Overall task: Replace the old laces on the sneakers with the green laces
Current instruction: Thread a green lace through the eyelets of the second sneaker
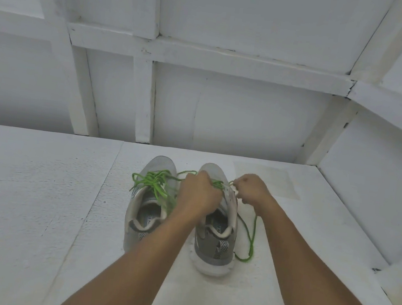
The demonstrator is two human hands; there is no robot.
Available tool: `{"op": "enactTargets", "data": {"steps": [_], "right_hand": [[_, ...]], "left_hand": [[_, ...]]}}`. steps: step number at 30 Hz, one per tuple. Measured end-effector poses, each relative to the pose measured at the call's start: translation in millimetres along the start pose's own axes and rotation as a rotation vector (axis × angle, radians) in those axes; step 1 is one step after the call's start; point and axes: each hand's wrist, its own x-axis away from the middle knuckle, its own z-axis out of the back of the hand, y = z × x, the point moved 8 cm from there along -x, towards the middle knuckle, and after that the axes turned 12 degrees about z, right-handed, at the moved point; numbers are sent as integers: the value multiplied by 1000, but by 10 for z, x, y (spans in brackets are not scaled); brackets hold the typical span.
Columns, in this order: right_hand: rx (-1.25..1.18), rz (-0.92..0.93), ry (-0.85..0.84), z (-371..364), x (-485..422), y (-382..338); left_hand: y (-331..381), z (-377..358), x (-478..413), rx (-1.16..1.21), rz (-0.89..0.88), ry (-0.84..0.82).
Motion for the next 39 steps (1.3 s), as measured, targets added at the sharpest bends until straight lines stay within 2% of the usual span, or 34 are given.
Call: {"op": "enactTargets", "data": {"steps": [2,3,6,7,8,9,11,13,14,15,17,19,21,22,24,25,26,27,29,31,32,34,39], "right_hand": [[46,68,168,255,-93,-132],[-121,93,278,420,-138,-230],[-1182,97,612,997,-205,-502],[-1357,133,647,1160,-190,-589],[-1324,179,632,1278,-157,-698],[-1130,239,596,1333,-126,-786],[-481,422,456,1170,-69,-925],[191,588,84,524,-9,-855],[426,586,-94,213,16,-649],[571,564,-196,11,42,-441],[596,541,-161,-67,76,-282],[471,543,-35,63,54,-329],[171,446,183,394,-13,-429],[-113,358,290,592,-75,-428],[-858,200,444,873,-134,-416],[-1104,166,493,972,-126,-425],[-1164,158,513,1029,-124,-435],[-1073,170,511,1063,-111,-462],[-525,274,395,960,-64,-560],[72,431,114,548,0,-602],[252,469,-25,319,27,-529],[426,480,-151,49,67,-365],[540,442,-163,15,43,-273]], "left_hand": [[-131,-52,72,5,26,12],[-167,-58,89,18,30,28],[-187,-55,110,78,30,61],[-209,-56,116,109,34,66],[-234,-64,112,152,43,70],[-267,-73,111,204,50,75],[-318,-81,113,303,55,91],[-348,-80,112,361,61,105],[-356,-78,114,372,65,111],[-361,-74,117,376,66,120],[-366,-68,123,386,63,139],[-368,-67,135,393,61,158],[-368,-68,151,394,71,165],[-366,-63,157,393,74,168],[-374,-54,166,398,75,174],[-378,-53,172,401,73,176],[-381,-52,171,400,69,177],[-380,-57,170,397,64,175],[-375,-66,160,392,59,177],[-371,-68,158,388,60,184],[-369,-69,155,386,59,187],[-378,-73,155,386,63,184],[-393,-76,157,382,58,184]]}}
